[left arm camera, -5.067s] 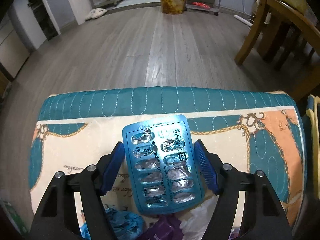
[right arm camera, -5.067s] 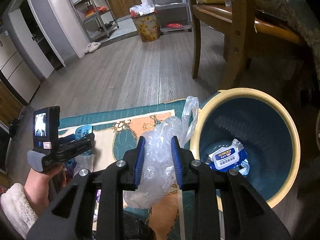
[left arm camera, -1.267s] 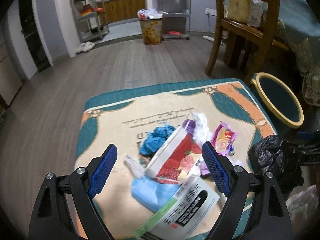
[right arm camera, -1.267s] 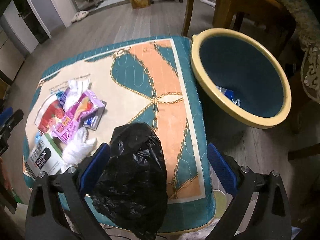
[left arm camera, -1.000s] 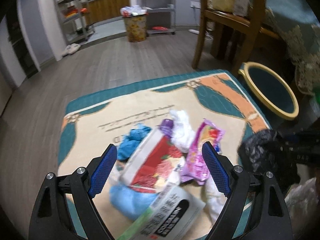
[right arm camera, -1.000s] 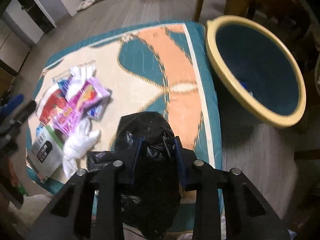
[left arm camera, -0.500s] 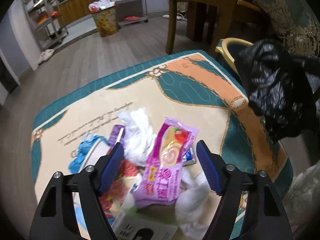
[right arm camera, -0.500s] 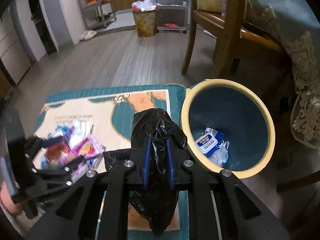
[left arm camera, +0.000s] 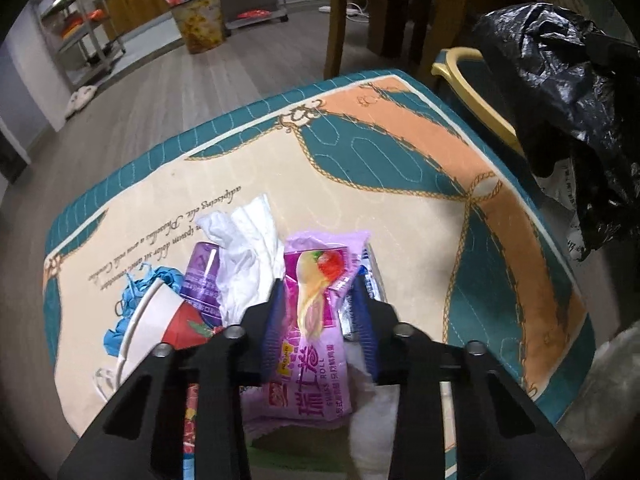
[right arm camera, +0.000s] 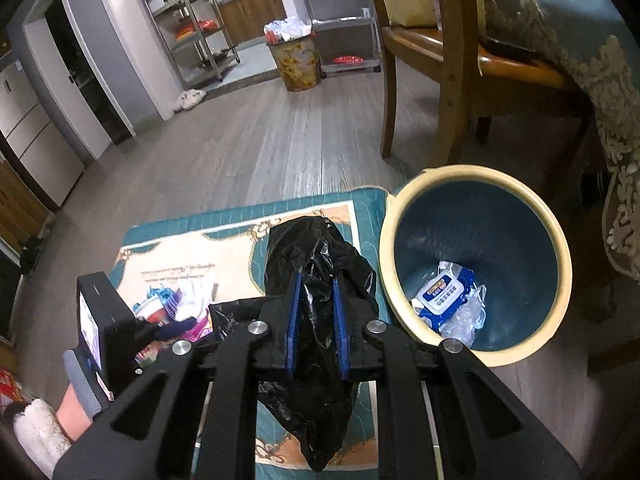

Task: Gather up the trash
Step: 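Carry both items over the bin and open both tools to drop them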

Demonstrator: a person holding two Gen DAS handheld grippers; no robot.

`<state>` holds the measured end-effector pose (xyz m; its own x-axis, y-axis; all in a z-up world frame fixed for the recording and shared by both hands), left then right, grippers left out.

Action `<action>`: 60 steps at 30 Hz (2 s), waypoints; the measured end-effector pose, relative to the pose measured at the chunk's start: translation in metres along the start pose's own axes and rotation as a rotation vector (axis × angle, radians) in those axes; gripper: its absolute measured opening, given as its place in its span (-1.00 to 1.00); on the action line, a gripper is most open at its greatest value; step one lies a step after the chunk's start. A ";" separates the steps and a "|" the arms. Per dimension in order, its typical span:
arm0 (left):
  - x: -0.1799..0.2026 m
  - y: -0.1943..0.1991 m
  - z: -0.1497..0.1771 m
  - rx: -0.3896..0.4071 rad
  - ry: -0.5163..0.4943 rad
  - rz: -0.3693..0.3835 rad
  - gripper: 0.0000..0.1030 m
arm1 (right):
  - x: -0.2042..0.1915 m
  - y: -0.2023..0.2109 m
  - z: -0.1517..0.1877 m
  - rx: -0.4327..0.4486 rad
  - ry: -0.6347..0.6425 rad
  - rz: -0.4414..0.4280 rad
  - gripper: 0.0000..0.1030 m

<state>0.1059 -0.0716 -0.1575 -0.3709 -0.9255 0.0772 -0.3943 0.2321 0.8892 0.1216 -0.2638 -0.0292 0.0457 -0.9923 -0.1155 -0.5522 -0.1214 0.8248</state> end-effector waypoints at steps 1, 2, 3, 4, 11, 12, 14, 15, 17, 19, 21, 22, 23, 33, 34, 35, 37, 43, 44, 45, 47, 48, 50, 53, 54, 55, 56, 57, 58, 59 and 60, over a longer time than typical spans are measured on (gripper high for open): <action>-0.001 0.002 0.000 0.005 0.004 0.000 -0.41 | 0.000 0.002 -0.001 0.007 -0.004 -0.003 -0.72; -0.002 0.004 -0.001 0.011 0.008 0.002 -0.49 | 0.000 0.004 -0.003 0.015 -0.007 -0.006 -0.72; -0.003 0.006 -0.001 0.015 0.010 0.001 -0.55 | 0.001 0.005 -0.004 0.019 -0.008 -0.007 -0.72; -0.004 0.008 -0.001 0.018 0.009 0.000 -0.70 | 0.001 0.007 -0.005 0.024 -0.011 -0.008 -0.72; -0.005 0.030 -0.011 0.091 0.015 0.015 -0.76 | 0.007 0.013 -0.010 0.045 -0.024 -0.006 -0.72; -0.005 0.033 -0.013 0.103 0.018 0.018 -0.76 | 0.008 0.014 -0.011 0.048 -0.026 -0.005 -0.72; -0.005 0.042 -0.019 0.131 0.026 0.026 -0.76 | 0.011 0.016 -0.013 0.055 -0.034 -0.005 -0.72; -0.004 0.046 -0.021 0.145 0.031 0.031 -0.76 | 0.012 0.018 -0.013 0.059 -0.039 -0.005 -0.72; -0.003 0.056 -0.028 0.177 0.035 0.037 -0.76 | 0.015 0.023 -0.018 0.069 -0.050 -0.007 -0.72; -0.001 0.064 -0.034 0.199 0.035 0.041 -0.76 | 0.019 0.028 -0.022 0.084 -0.057 -0.003 -0.72; 0.003 0.073 -0.041 0.220 0.027 0.037 -0.76 | 0.025 0.034 -0.028 0.101 -0.062 0.002 -0.72; 0.007 0.078 -0.047 0.228 0.014 0.038 -0.76 | 0.029 0.038 -0.034 0.115 -0.065 0.001 -0.72; 0.010 0.080 -0.051 0.232 0.003 0.040 -0.76 | 0.032 0.041 -0.037 0.124 -0.066 0.000 -0.72; 0.058 0.127 -0.131 0.325 -0.130 0.142 -0.75 | 0.104 0.065 -0.078 0.238 -0.090 0.092 -0.72; 0.063 0.122 -0.133 0.318 -0.148 0.141 -0.75 | 0.115 0.061 -0.080 0.235 -0.093 0.114 -0.72; 0.067 0.117 -0.134 0.314 -0.155 0.145 -0.75 | 0.122 0.057 -0.080 0.231 -0.097 0.129 -0.72; 0.074 0.102 -0.139 0.301 -0.132 0.186 -0.75 | 0.139 0.047 -0.081 0.213 -0.104 0.157 -0.72; 0.120 0.055 -0.151 0.247 -0.182 0.231 -0.75 | 0.182 0.006 -0.066 0.094 -0.228 0.137 -0.72; 0.128 0.049 -0.152 0.243 -0.197 0.233 -0.75 | 0.184 0.000 -0.063 0.076 -0.231 0.141 -0.72; 0.134 0.044 -0.154 0.241 -0.205 0.237 -0.75 | 0.185 -0.004 -0.060 0.065 -0.229 0.147 -0.72; 0.149 0.031 -0.159 0.236 -0.219 0.246 -0.75 | 0.187 -0.012 -0.055 0.040 -0.218 0.162 -0.72; 0.155 0.025 -0.162 0.235 -0.224 0.251 -0.75 | 0.187 -0.014 -0.053 0.033 -0.214 0.164 -0.72; 0.165 0.015 -0.164 0.230 -0.232 0.259 -0.75 | 0.189 -0.016 -0.049 0.022 -0.207 0.171 -0.72; 0.180 -0.005 -0.168 0.211 -0.239 0.263 -0.75 | 0.195 -0.018 -0.042 0.011 -0.199 0.183 -0.72; 0.182 -0.011 -0.170 0.206 -0.238 0.263 -0.75 | 0.197 -0.018 -0.041 0.008 -0.199 0.186 -0.72; 0.185 -0.017 -0.171 0.200 -0.238 0.260 -0.75 | 0.201 -0.018 -0.039 0.004 -0.203 0.191 -0.72; 0.187 -0.022 -0.171 0.194 -0.238 0.256 -0.75 | 0.205 -0.018 -0.037 -0.002 -0.211 0.194 -0.72; 0.187 -0.026 -0.171 0.190 -0.236 0.255 -0.75 | 0.208 -0.018 -0.036 -0.005 -0.217 0.197 -0.72; 0.188 -0.029 -0.171 0.190 -0.232 0.258 -0.75 | 0.210 -0.017 -0.035 -0.009 -0.223 0.200 -0.72; 0.189 -0.031 -0.172 0.191 -0.230 0.263 -0.75 | 0.212 -0.017 -0.034 -0.011 -0.231 0.200 -0.72; 0.191 -0.034 -0.172 0.192 -0.232 0.264 -0.75 | 0.214 -0.016 -0.033 -0.011 -0.236 0.200 -0.72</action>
<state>0.1929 -0.3077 -0.0953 -0.6519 -0.7393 0.1687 -0.4017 0.5253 0.7501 0.1682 -0.4746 -0.0488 -0.2578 -0.9633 -0.0749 -0.5220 0.0737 0.8498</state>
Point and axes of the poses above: each gripper's, at about its wrist camera, not at the fingertips, and y roughly against the way its jaws point, x to its right, z to its underside, the point moved 3 cm from there along -y, roughly the way its jaws point, and after that the axes turned 7 degrees about z, right-handed, at the moved point
